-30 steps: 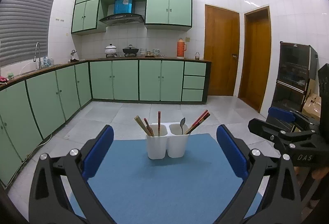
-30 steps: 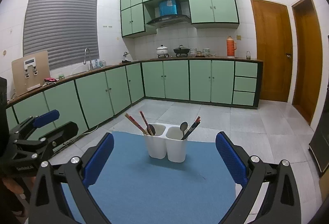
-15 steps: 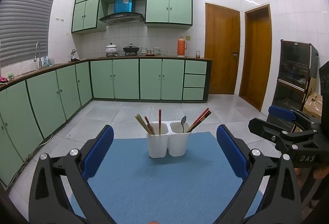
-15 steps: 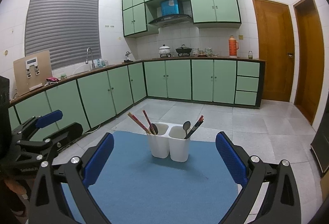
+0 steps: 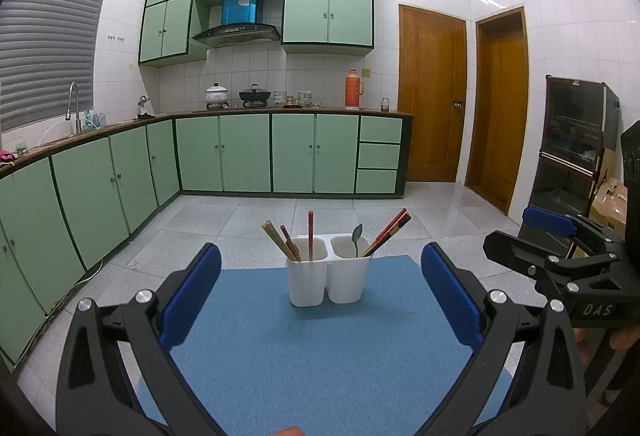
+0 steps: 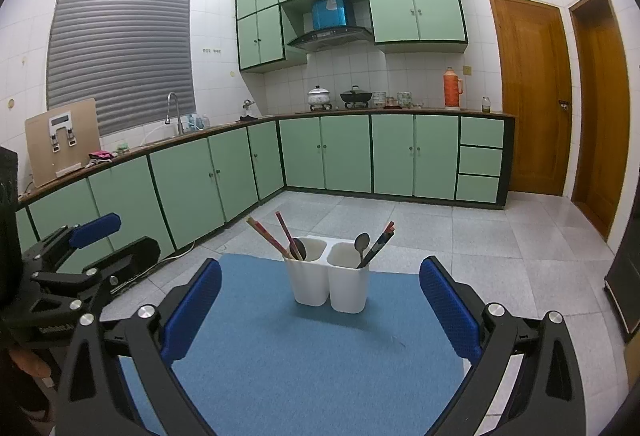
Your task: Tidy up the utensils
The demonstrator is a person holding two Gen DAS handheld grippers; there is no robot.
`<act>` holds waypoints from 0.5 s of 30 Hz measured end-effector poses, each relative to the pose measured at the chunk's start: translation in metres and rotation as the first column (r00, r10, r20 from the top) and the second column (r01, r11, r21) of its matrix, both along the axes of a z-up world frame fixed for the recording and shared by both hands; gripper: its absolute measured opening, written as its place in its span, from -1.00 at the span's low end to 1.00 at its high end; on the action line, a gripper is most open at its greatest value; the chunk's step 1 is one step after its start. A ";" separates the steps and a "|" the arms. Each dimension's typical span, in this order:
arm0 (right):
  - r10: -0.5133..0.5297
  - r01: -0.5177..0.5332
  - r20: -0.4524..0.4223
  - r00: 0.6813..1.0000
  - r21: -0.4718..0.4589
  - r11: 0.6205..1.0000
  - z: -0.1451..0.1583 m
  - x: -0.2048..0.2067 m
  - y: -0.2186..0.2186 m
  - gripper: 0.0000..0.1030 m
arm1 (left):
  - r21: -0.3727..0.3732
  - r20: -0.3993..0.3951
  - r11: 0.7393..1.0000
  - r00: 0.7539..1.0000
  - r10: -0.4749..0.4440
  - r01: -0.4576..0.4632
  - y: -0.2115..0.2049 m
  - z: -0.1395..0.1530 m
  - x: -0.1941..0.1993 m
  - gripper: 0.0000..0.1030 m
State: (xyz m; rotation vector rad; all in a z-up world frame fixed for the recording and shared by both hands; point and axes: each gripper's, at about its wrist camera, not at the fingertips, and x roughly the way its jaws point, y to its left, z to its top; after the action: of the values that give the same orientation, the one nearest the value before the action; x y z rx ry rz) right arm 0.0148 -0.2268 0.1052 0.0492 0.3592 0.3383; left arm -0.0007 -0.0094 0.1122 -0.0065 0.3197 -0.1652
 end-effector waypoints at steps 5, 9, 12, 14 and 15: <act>-0.002 0.002 0.000 1.000 0.001 1.000 -0.002 -0.002 -0.001 0.89 | -0.001 -0.003 1.000 1.000 -0.002 0.002 0.001 -0.001 0.000 0.89; -0.001 0.001 0.000 1.000 0.000 1.000 -0.002 -0.002 -0.001 0.89 | -0.001 -0.003 1.000 1.000 -0.003 0.003 0.001 -0.001 0.000 0.89; -0.001 0.001 -0.001 1.000 0.002 1.000 -0.002 -0.002 -0.001 0.89 | 0.000 -0.004 1.000 1.000 -0.002 0.002 0.001 -0.001 0.000 0.89; -0.002 0.002 0.000 1.000 0.001 1.000 -0.002 -0.002 -0.001 0.89 | -0.002 -0.003 1.000 1.000 -0.002 0.002 0.002 -0.001 0.000 0.89; -0.001 0.001 0.000 1.000 0.001 1.000 -0.002 -0.002 -0.001 0.89 | -0.002 -0.004 1.000 1.000 -0.001 0.001 0.002 -0.003 0.000 0.89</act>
State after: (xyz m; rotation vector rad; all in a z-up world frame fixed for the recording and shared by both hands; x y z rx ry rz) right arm 0.0130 -0.2276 0.1033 0.0505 0.3590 0.3373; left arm -0.0003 -0.0074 0.1095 -0.0085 0.3236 -0.1669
